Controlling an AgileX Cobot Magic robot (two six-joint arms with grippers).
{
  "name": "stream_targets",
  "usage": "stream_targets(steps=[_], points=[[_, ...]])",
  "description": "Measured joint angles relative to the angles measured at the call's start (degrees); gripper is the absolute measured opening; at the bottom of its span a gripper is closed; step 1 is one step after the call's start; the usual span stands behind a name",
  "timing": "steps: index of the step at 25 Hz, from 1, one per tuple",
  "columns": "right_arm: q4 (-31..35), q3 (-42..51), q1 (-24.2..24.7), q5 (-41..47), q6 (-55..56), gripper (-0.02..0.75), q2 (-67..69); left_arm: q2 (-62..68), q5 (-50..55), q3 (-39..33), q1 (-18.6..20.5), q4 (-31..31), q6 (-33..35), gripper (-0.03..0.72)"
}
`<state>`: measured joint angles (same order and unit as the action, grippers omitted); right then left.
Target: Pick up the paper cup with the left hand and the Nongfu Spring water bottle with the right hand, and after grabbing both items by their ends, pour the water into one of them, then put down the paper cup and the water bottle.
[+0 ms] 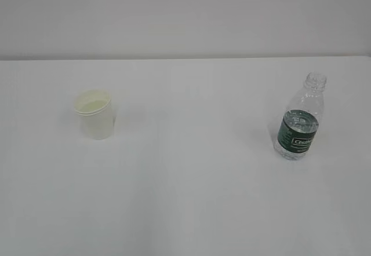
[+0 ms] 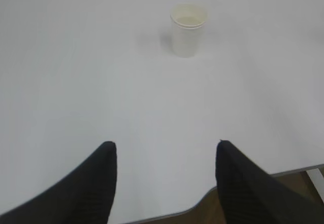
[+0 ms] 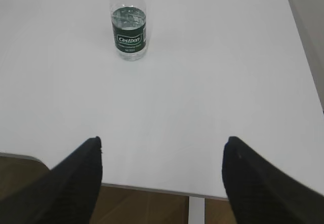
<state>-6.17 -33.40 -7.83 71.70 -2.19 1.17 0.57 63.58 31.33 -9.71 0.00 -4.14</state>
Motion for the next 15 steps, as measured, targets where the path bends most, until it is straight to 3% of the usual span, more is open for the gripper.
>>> stream_targets(steps=[15], points=[[-0.44,3.04,0.00,-2.11,-0.02,0.552,0.00,0.00,-0.44,-0.47,0.00,0.64,0.00,0.431]])
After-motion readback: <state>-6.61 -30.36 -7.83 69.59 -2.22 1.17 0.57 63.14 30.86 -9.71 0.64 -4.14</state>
